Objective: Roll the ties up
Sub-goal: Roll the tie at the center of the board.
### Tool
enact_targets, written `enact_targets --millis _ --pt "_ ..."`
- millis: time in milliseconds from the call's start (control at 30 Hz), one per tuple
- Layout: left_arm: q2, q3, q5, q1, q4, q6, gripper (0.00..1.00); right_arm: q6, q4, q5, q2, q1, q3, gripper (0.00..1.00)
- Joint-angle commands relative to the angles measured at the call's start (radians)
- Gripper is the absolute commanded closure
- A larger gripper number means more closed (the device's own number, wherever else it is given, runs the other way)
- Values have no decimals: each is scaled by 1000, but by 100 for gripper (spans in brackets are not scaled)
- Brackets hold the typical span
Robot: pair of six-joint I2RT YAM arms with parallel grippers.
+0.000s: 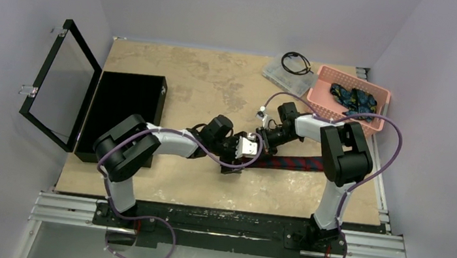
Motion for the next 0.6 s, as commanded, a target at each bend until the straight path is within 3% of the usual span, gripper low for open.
enact_targets --millis 0,200,433,533,567 --pt "42 93 -20 -6 -26 -6 25 -22 20 45 12 7 30 100" --pt "71 130 -58 -11 -110 6 56 8 55 46 0 11 24 100" --pt "0 34 -91 -9 -144 53 68 64 88 5 -10 14 35 100" --pt "14 36 -112 -11 -147 29 70 108 115 -46 -43 10 10 67" --pt "18 41 -121 -12 -147 19 70 126 131 -55 -58 8 -8 60"
